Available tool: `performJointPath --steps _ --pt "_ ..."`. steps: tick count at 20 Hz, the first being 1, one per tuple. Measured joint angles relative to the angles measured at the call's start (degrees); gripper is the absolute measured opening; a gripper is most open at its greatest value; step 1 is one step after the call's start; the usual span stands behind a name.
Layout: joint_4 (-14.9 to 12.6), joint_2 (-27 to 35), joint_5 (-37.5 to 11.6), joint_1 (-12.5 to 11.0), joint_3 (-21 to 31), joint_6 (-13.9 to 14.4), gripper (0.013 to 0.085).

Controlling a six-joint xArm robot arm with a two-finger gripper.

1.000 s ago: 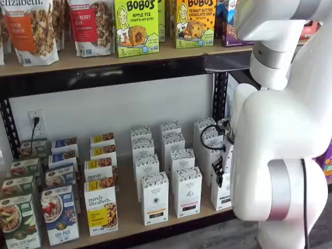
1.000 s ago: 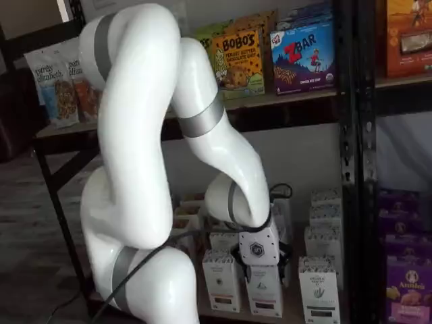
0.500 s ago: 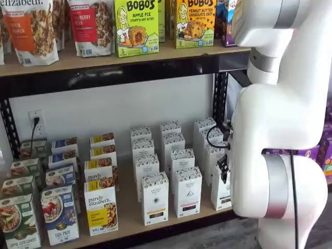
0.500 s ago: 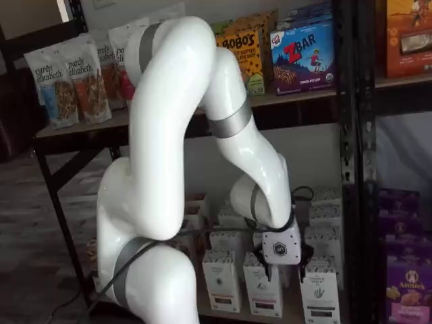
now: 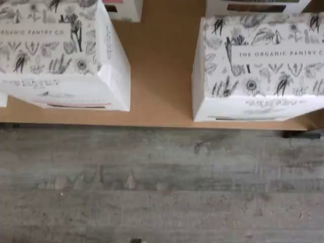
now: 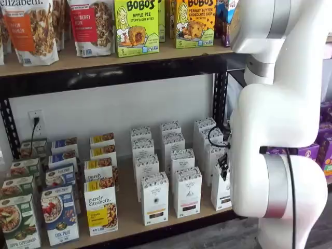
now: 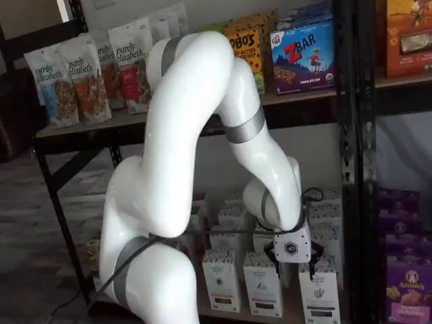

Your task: Pick up the white box with a green strip in the middle, on the bottom shelf, the sixth box from the left

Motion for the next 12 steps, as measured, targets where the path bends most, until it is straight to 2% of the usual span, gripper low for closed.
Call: performJointPath --steps 2,5,12 --pt "0.9 1.3 0.1 0.2 -1.8 -0.7 0.085" --pt "0.2 2.7 0.2 0.4 -3.9 0.2 0.085" --pt "-6.7 5.3 0.5 0.7 -7.8 7.3 0.085"
